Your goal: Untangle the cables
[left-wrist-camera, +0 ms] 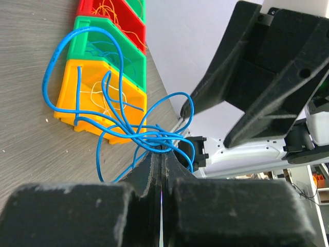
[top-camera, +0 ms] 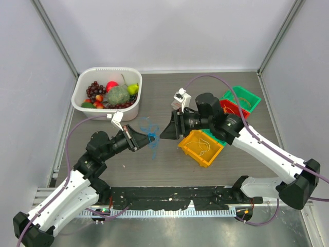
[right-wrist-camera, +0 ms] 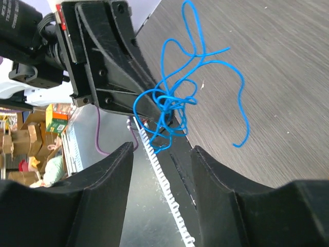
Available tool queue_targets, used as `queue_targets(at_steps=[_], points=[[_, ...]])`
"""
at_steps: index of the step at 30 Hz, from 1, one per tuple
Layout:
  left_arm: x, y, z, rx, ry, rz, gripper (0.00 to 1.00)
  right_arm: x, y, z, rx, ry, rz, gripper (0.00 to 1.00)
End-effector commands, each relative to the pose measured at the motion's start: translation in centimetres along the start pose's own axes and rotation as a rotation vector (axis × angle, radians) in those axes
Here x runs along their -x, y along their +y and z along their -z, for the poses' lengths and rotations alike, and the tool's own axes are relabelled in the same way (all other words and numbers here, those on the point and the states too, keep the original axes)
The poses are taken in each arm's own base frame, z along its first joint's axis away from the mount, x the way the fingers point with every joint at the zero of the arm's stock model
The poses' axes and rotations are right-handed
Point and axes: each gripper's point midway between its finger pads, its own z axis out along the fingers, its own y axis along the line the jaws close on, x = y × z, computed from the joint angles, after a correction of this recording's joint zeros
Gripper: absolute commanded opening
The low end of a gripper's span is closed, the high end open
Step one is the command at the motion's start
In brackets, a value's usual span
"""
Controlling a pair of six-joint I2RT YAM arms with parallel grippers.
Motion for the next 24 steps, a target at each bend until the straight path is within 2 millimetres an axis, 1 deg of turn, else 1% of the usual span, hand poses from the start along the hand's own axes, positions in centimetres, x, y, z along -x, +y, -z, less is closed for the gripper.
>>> queue_targets(at_steps=[1,8,9,12,13,14,15,16,17,18,19,20,21,22,23,24], points=[[1.0,-0.5,-0.2,-0.001,-0.039,-0.001,0.0,1.1,1.9,-1.6,0.057,-0.014,0.05,0.52],[1.6,-0.8,-0.3,-0.012,-0.065,0.007,0.0,0.2,1.2,-3.1,0.06,0.023,0.033,0.43],[1.5,-0.8,-0.4,-0.014,-0.064,0.01,0.0,0.1,1.1,-3.2,0.055,0.022,0.032,0.38],[1.3,-0.6,-0.4,-0.021,-0.062,0.024,0.0,0.3,0.6,-3.6,0.033,0.024,0.026,0.27],[1.2,-0.5,-0.3,-0.022,-0.064,0.032,0.0,0.3,0.4,-3.8,0.027,0.027,0.018,0.21],[1.1,-0.4,-0.3,-0.022,-0.064,0.037,0.0,0.5,0.5,-3.8,0.03,0.022,0.025,0.17],[1.1,-0.3,-0.2,-0.015,-0.067,0.042,0.0,0.6,0.7,-3.8,0.033,0.017,0.028,0.08],[1.2,-0.3,-0.1,-0.008,-0.071,0.046,0.0,1.0,0.8,-3.7,0.025,-0.001,0.038,0.03],[1.0,0.6,0.2,0.041,-0.072,0.06,0.0,1.5,0.8,-3.5,0.013,-0.024,0.041,0.01],[1.6,0.7,0.4,0.068,-0.095,0.063,0.0,1.9,1.1,-3.1,0.011,-0.044,0.049,0.01],[0.9,2.2,1.0,0.152,-0.079,0.087,0.09,2.3,0.7,-3.0,-0.017,-0.066,0.05,0.01],[0.8,3.0,1.7,0.203,-0.086,0.096,0.21,2.7,0.8,-2.7,-0.024,-0.079,0.053,0.01],[0.8,3.3,2.3,0.232,-0.095,0.1,0.32,2.8,0.6,-2.6,-0.039,-0.086,0.05,0.01],[0.8,3.7,2.9,0.261,-0.104,0.101,0.41,3.0,0.7,-2.5,-0.041,-0.092,0.051,0.01],[0.8,3.8,3.6,0.276,-0.114,0.101,0.49,3.1,0.6,-2.4,-0.052,-0.1,0.05,0.01],[0.9,3.7,4.3,0.285,-0.133,0.102,0.55,3.2,0.5,-2.5,-0.059,-0.104,0.046,0.01]])
